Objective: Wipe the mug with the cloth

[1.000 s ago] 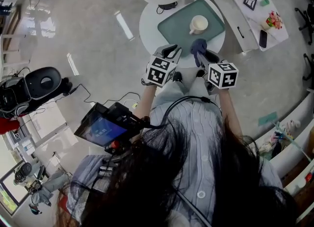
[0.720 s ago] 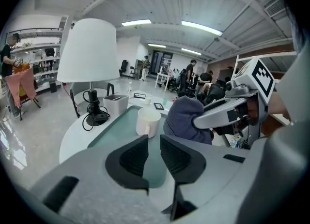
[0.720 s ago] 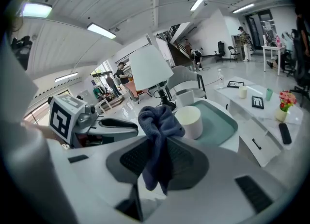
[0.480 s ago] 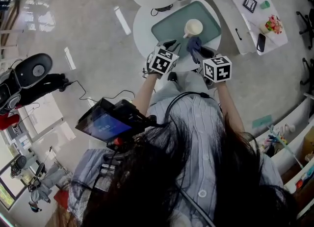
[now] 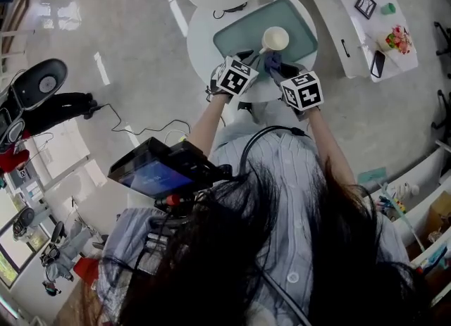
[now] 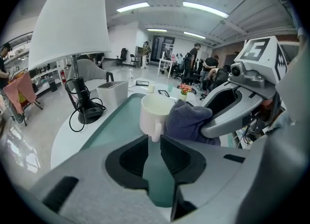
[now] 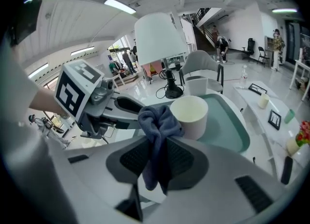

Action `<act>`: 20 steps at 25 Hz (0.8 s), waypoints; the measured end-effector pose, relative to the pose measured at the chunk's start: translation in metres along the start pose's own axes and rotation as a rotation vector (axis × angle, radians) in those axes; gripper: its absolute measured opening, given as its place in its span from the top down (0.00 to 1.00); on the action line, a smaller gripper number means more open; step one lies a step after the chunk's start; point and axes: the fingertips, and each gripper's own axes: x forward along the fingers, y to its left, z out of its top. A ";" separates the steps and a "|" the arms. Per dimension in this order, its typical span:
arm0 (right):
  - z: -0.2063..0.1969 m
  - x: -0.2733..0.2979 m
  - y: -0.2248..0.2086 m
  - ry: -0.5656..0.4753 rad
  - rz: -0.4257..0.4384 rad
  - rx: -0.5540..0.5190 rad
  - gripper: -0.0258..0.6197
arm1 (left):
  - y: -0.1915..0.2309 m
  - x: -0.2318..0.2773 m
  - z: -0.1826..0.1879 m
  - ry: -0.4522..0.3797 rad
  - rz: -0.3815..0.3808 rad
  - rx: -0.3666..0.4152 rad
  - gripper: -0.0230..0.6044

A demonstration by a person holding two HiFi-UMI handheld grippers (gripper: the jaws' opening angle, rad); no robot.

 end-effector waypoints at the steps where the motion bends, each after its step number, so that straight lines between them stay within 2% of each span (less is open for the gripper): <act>1: -0.001 0.002 0.000 0.009 0.007 -0.004 0.79 | 0.000 0.002 0.001 0.004 -0.001 0.004 0.86; 13: -0.005 0.019 -0.009 0.080 0.061 -0.020 0.79 | -0.002 0.018 0.001 0.064 -0.017 0.089 0.86; 20: -0.008 0.022 -0.010 0.108 0.071 -0.030 0.79 | -0.002 0.022 -0.003 0.121 0.011 0.201 0.86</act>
